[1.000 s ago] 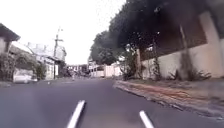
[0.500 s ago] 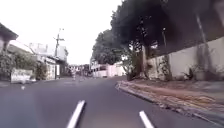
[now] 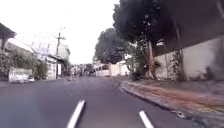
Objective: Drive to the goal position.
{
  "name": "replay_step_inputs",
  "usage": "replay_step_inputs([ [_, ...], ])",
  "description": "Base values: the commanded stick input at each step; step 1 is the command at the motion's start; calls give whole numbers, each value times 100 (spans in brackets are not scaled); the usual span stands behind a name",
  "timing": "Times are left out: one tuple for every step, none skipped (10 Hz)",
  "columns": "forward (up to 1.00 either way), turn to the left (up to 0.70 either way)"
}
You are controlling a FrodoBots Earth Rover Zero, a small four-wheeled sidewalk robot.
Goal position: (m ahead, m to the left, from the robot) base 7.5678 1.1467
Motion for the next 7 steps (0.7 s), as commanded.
replay_step_inputs([
  [100, -40],
  [100, -1],
  [100, 0],
  [100, 0],
  [100, 0],
  [100, 0],
  [100, 0],
])
